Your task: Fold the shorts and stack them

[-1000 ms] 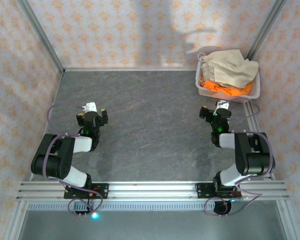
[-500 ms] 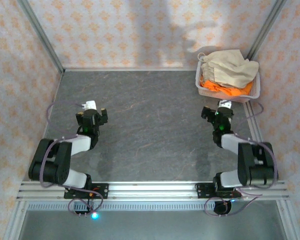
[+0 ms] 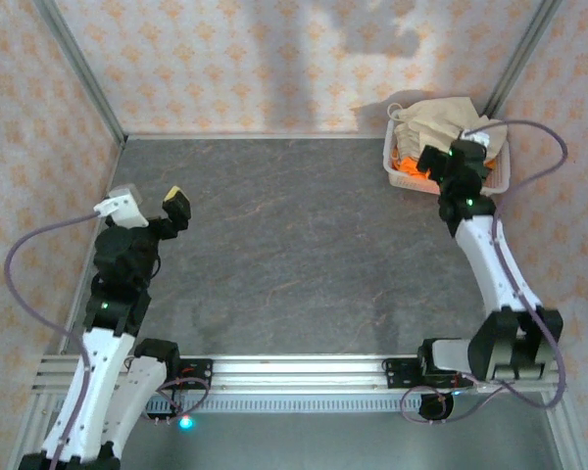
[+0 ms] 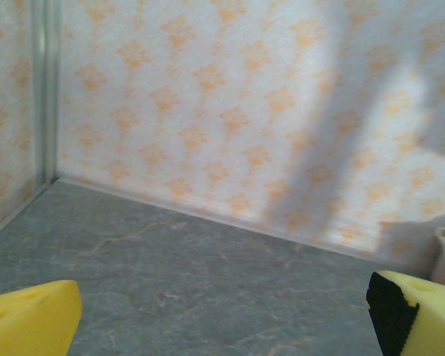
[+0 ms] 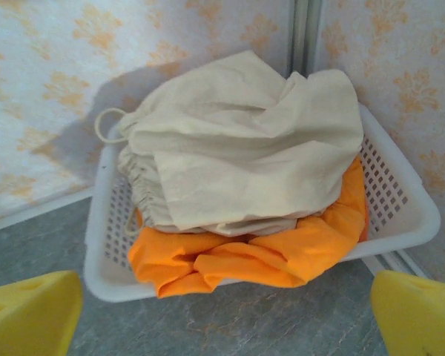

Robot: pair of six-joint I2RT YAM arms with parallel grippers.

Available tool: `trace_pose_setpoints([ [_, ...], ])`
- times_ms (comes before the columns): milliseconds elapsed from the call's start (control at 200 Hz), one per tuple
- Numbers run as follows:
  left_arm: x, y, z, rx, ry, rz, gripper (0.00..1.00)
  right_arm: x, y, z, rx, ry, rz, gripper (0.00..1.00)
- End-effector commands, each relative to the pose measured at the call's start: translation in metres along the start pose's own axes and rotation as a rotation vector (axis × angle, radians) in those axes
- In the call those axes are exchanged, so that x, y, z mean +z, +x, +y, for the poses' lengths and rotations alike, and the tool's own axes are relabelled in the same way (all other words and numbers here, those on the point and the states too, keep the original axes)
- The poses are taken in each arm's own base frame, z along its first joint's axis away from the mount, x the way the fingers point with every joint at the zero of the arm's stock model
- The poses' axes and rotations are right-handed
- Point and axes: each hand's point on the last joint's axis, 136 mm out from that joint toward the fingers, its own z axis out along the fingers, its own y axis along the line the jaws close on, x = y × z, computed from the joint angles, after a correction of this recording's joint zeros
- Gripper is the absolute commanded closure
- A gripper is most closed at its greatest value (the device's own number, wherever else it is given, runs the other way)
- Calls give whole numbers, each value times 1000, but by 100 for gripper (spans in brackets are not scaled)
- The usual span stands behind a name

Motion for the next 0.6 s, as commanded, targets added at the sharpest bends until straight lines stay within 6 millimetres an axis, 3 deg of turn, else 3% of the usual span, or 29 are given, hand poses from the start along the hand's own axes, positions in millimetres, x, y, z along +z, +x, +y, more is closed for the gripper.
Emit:
trace_pose_setpoints([
  [0,-18,34,-13,47,95,208,0,31,31,-8,-71,104,212,0],
  [210,-26,62,-17,114,154,305,0,105,33,12,-74,105,355,6],
  [360,-27,62,-16,118,154,286,0,151,40,24,-73,115,408,13],
  [500,-29,65,-14,116,148,293,0,183,41,29,-77,136,415,29],
  [590,-31,66,-12,119,140,293,0,193,41,30,-75,147,425,49],
])
